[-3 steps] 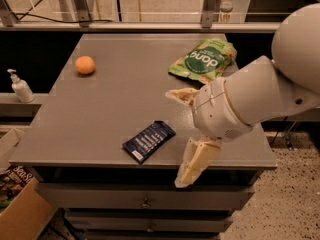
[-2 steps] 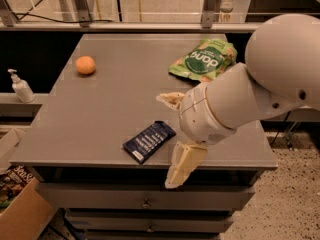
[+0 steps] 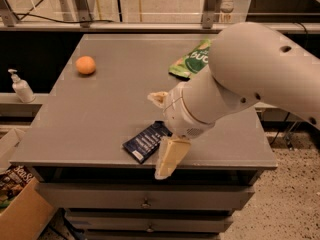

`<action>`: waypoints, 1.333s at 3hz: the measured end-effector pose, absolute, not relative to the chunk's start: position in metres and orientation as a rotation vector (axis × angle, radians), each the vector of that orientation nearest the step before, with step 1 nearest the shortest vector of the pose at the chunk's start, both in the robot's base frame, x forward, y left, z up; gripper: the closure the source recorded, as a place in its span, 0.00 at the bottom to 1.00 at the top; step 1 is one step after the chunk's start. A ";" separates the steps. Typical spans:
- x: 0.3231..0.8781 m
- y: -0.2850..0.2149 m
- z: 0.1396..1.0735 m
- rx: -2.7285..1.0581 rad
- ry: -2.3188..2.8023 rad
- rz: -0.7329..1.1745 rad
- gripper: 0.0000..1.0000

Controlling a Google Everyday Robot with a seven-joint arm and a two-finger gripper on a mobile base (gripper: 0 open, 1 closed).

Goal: Pick rxbar blueberry

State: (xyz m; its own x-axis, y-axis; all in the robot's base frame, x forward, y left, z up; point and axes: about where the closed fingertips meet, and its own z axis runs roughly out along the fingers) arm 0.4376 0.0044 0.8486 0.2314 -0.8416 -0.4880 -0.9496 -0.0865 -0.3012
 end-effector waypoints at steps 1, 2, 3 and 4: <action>0.462 0.001 0.837 -1.961 1.664 0.223 0.00; 0.481 -0.005 0.825 -1.963 1.693 0.217 0.00; 0.489 -0.007 0.814 -1.958 1.728 0.227 0.16; 0.493 -0.008 0.816 -1.954 1.749 0.226 0.41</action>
Offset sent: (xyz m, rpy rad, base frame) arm 0.0685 -0.0168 -0.0409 -0.0638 0.0330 -0.0520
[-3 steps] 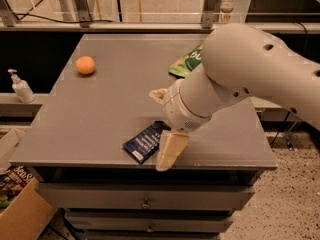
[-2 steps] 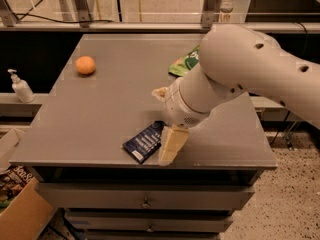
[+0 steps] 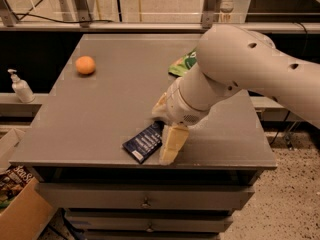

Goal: Pick rxbar blueberry

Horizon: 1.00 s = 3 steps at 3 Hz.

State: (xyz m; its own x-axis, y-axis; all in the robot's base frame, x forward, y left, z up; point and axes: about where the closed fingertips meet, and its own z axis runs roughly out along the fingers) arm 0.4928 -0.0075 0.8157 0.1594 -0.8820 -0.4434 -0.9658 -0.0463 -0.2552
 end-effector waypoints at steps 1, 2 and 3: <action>0.492 -0.009 0.823 -1.953 1.763 0.221 0.63; 0.492 -0.009 0.823 -1.953 1.764 0.221 0.85; 0.473 -0.010 0.834 -1.967 1.788 0.215 1.00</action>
Offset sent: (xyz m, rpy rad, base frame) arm -0.0217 -0.0071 0.0324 -0.0372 0.0317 -0.0332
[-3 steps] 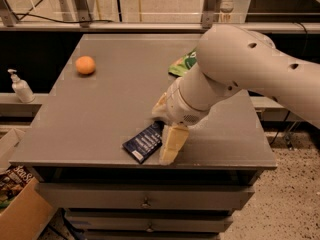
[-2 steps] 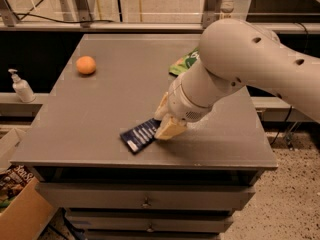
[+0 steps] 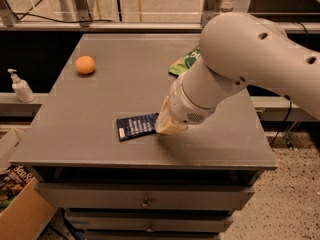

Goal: Pick rxbar blueberry

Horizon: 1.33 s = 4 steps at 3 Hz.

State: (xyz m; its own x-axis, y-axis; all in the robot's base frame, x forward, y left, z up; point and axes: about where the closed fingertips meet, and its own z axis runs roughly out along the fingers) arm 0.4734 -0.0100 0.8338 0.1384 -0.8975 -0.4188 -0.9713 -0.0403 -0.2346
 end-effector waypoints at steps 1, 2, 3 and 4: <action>0.456 -0.011 0.849 -1.978 1.804 0.201 1.00; 0.446 -0.009 0.859 -1.993 1.818 0.216 0.83; 0.446 0.001 0.863 -1.985 1.833 0.256 0.59; 0.455 0.014 0.863 -1.966 1.836 0.299 0.36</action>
Offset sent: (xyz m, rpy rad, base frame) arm -0.0390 0.0019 0.0363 -0.0402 0.0579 0.0002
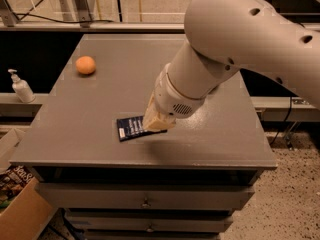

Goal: Pick rxbar blueberry

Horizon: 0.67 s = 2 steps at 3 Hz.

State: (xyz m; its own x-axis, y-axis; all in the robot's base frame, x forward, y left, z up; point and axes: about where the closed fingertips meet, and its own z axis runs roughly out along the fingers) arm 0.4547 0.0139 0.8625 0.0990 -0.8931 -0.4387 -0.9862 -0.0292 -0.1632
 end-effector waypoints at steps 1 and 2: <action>0.464 0.025 0.861 -1.953 1.827 0.331 0.13; 0.474 0.030 0.857 -1.940 1.820 0.363 0.00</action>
Offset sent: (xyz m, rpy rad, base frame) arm 0.0341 0.0210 -0.0126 0.0798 0.0390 0.0028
